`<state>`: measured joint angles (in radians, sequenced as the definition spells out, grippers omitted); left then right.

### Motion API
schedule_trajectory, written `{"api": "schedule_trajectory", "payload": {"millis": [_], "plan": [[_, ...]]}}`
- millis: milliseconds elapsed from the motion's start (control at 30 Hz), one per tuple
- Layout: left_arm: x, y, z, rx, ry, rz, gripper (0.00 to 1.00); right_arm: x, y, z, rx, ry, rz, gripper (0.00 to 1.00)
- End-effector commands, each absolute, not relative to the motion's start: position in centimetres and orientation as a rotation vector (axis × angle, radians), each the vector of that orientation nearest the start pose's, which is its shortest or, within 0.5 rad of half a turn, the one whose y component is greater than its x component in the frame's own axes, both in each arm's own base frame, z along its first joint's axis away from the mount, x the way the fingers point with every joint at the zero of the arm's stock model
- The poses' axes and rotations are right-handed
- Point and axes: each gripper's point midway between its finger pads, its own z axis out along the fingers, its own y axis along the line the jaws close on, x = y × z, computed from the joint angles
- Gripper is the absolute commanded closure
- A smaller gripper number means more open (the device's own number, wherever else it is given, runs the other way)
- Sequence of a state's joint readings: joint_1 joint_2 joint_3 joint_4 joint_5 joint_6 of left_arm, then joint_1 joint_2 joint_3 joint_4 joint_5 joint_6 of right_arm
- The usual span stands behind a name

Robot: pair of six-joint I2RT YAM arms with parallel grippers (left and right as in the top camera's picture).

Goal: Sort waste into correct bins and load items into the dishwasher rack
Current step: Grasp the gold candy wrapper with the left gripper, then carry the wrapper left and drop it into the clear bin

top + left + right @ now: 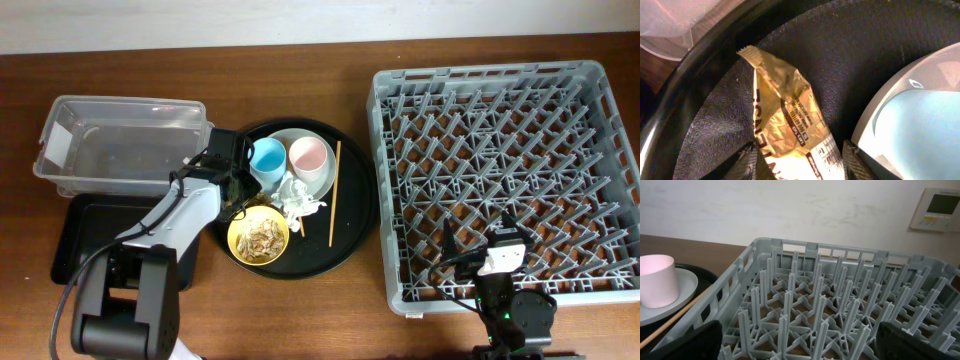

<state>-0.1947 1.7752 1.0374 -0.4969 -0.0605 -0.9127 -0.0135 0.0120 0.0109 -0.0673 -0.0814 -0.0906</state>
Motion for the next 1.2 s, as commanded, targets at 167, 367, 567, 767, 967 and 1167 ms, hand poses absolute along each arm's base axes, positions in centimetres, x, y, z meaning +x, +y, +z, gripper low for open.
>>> {"api": "schedule_trajectory", "payload": {"millis": [167, 367, 567, 767, 967, 1167], "plan": [[35.6, -6.1, 0.6, -1.016, 2.697, -0.167, 1.0, 24.6, 1.2, 15.7, -0.137, 1.637, -0.01, 0.02], [37.2, -6.2, 12.0, -0.912, 2.444, -0.357, 1.0, 24.6, 1.2, 15.7, -0.137, 1.637, -0.01, 0.01], [36.4, -2.9, 19.5, -0.935, 2.211, -0.415, 1.0, 24.6, 1.2, 15.7, -0.137, 1.637, -0.01, 0.02], [35.6, 6.0, 19.0, -1.203, 2.082, -0.288, 1.0, 24.6, 1.2, 15.7, -0.137, 1.637, -0.01, 0.02], [36.3, 13.0, 16.5, -1.387, 1.977, -0.193, 0.99, 24.6, 1.2, 15.7, -0.137, 1.637, -0.01, 0.02], [39.6, 14.2, 13.7, -1.332, 1.994, -0.21, 0.94, 24.6, 1.2, 15.7, -0.137, 1.637, -0.01, 0.02]]}}
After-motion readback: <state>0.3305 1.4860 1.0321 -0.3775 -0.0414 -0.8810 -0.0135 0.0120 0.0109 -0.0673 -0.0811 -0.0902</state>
